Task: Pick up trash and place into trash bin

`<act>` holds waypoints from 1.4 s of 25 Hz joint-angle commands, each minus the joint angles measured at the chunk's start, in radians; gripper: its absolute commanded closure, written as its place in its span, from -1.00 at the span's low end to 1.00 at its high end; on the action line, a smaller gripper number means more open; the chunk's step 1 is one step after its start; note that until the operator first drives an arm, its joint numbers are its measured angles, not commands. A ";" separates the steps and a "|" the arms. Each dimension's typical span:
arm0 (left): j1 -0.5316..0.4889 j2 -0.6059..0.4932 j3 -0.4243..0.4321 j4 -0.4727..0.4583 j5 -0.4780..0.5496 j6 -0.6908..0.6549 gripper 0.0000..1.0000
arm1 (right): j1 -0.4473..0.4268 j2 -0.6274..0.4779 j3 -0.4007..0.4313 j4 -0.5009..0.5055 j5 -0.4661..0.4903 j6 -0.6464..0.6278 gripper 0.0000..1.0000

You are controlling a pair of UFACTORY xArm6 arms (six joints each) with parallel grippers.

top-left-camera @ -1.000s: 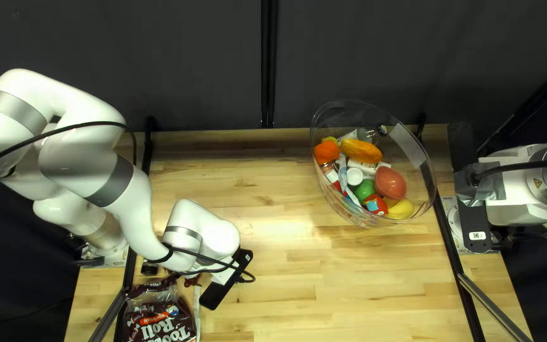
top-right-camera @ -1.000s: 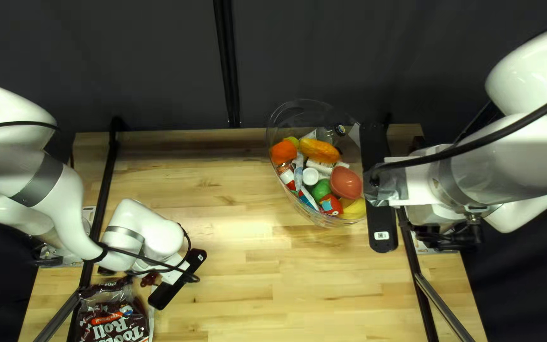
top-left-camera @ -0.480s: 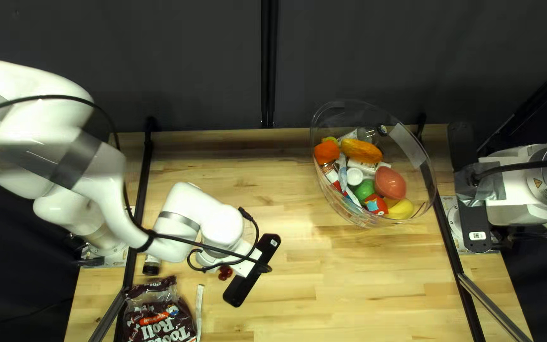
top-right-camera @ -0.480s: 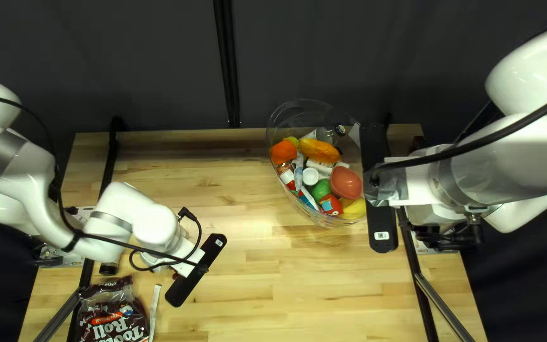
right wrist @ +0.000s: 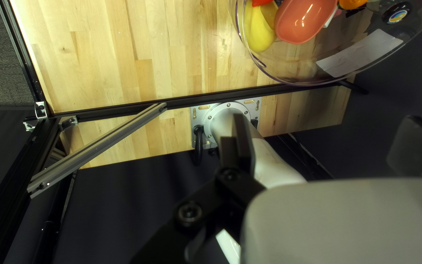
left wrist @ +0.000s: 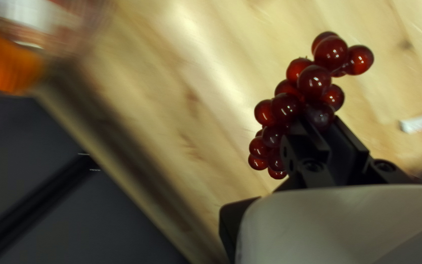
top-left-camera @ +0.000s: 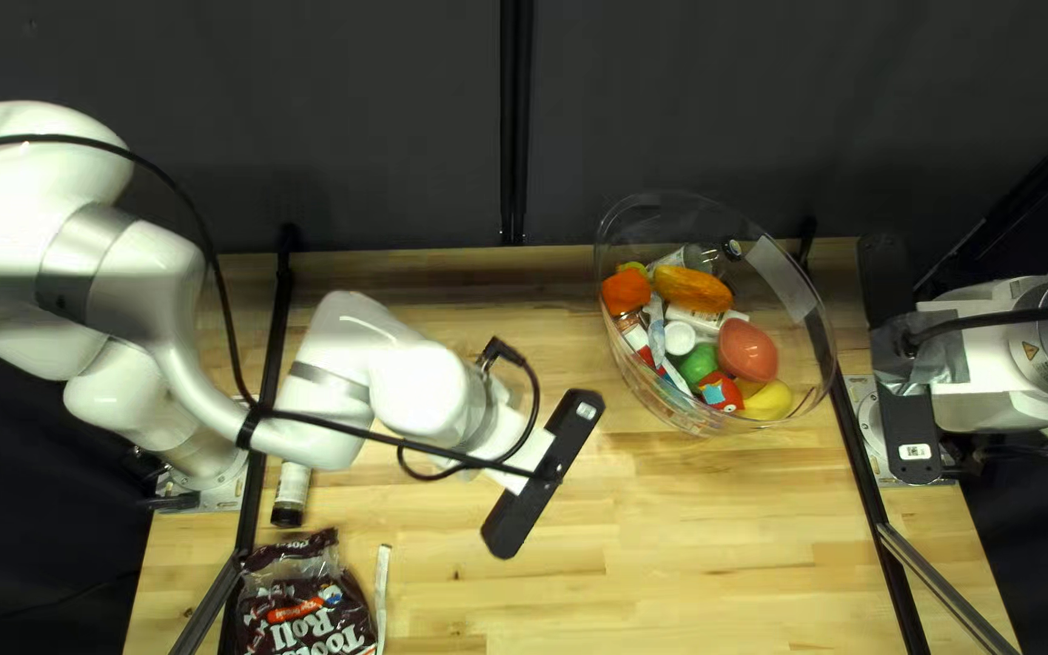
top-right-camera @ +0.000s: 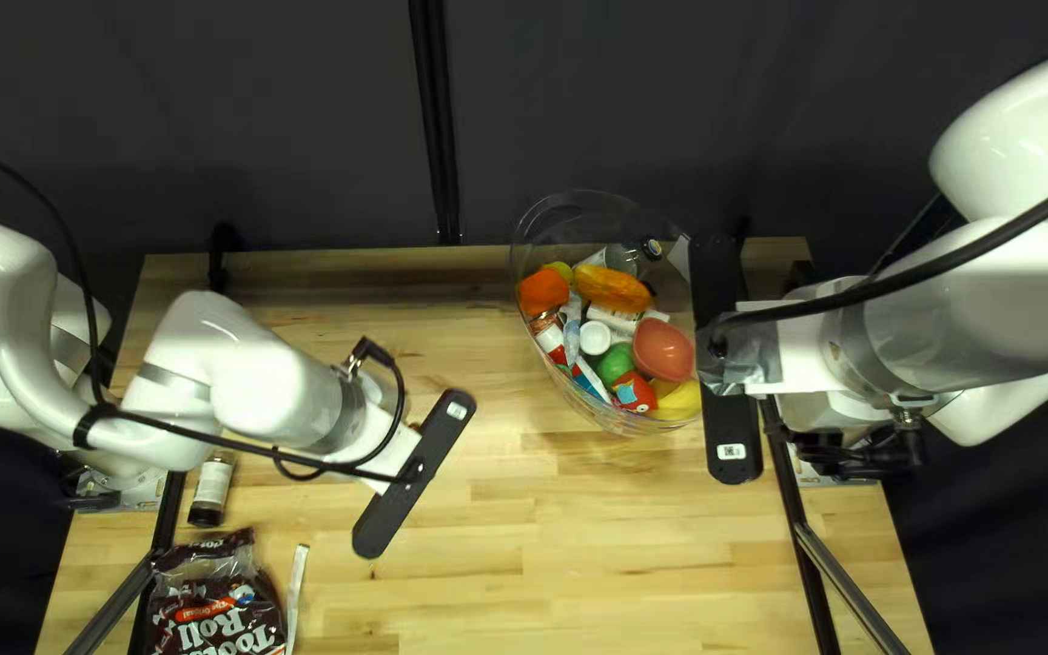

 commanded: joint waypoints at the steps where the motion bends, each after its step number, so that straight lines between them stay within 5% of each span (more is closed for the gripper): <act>1: 0.079 0.062 -0.077 0.063 -0.148 0.102 1.00 | 0.000 0.000 0.000 0.000 0.000 0.000 -1.00; 9: 0.224 0.212 -0.216 0.035 -0.432 0.347 1.00 | 0.000 0.000 0.000 0.000 0.000 0.000 -1.00; 17: 0.316 0.403 -0.379 -0.165 -0.530 0.587 1.00 | 0.000 0.000 0.000 0.000 0.000 0.000 -1.00; 24: 0.336 0.467 -0.416 -0.302 -0.538 0.708 0.99 | 0.000 0.000 0.000 0.000 0.000 0.000 -1.00; 25: 0.335 0.467 -0.414 -0.312 -0.535 0.716 -0.15 | 0.000 0.000 0.000 0.000 0.000 0.000 -1.00; 27: 0.330 0.463 -0.412 -0.334 -0.513 0.724 -1.00 | 0.000 0.000 0.000 0.000 0.000 0.000 -1.00; 35: 0.259 0.328 -0.338 -0.253 -0.319 0.503 -1.00 | 0.000 0.000 0.000 0.000 0.000 0.000 -1.00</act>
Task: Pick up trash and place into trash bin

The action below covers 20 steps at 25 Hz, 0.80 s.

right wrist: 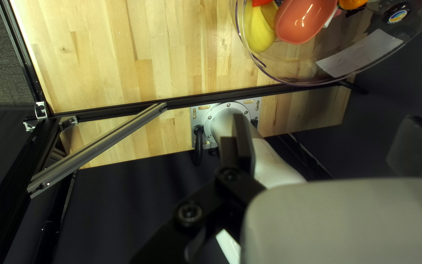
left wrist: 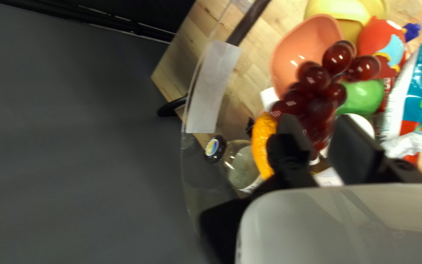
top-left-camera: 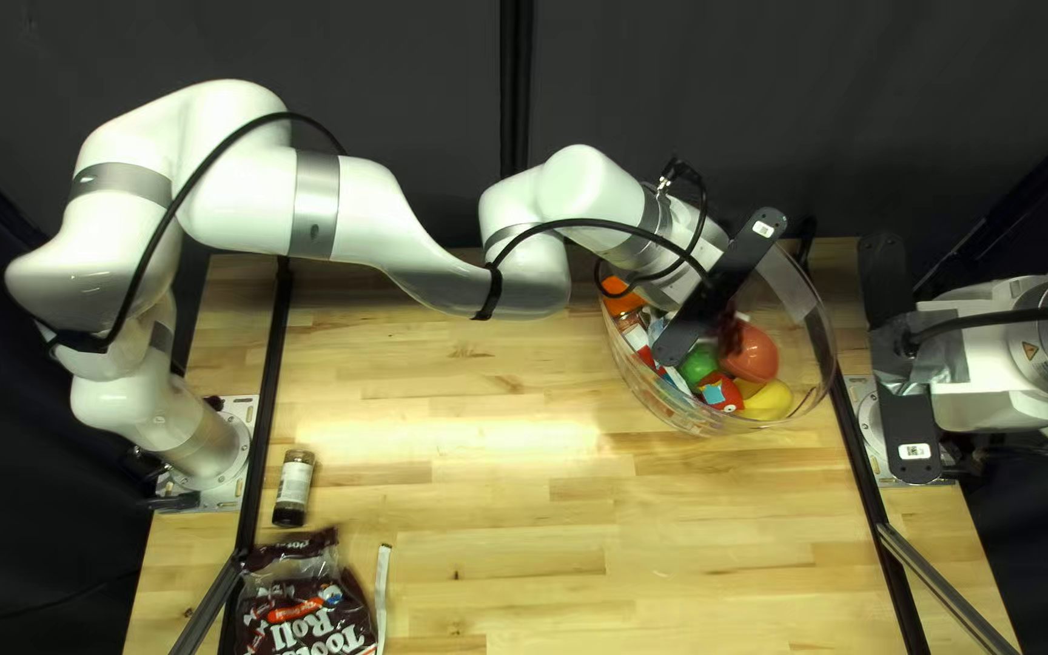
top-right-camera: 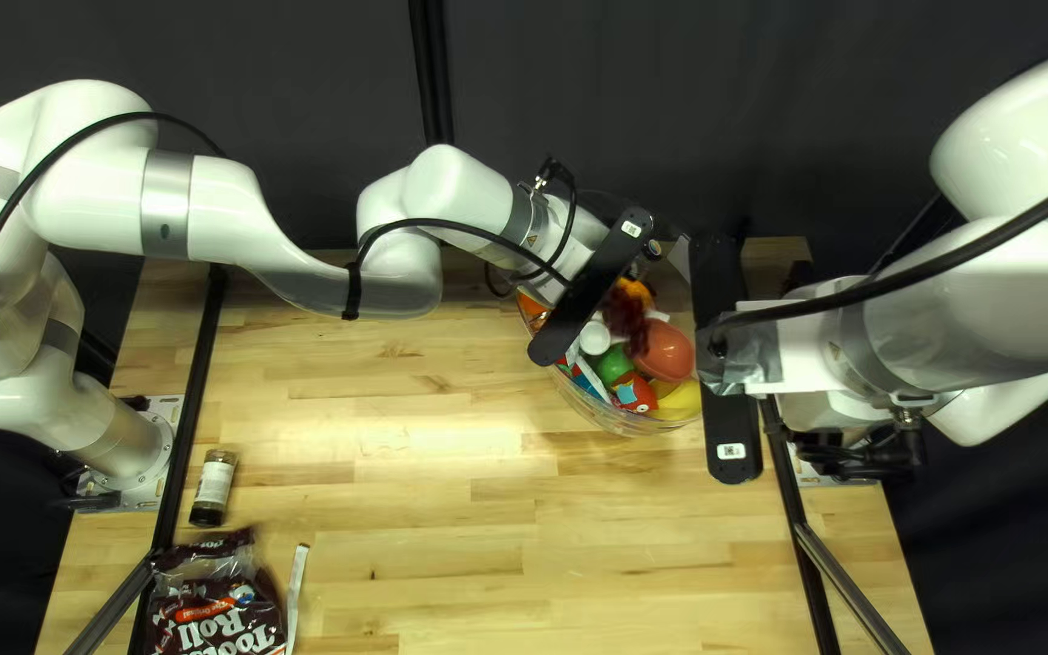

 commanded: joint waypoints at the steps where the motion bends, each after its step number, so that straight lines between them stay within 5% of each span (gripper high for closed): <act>1: -0.068 -0.091 0.028 0.108 0.165 -0.212 -1.00 | 0.000 0.000 0.000 0.000 0.000 0.000 -1.00; 8: -0.175 -0.153 -0.016 0.161 0.459 -0.477 -1.00 | 0.000 0.000 0.000 0.000 0.000 0.000 -1.00; 20: -0.380 -0.352 0.321 0.179 0.695 -1.004 -1.00 | 0.000 0.000 0.000 0.000 0.000 0.000 -1.00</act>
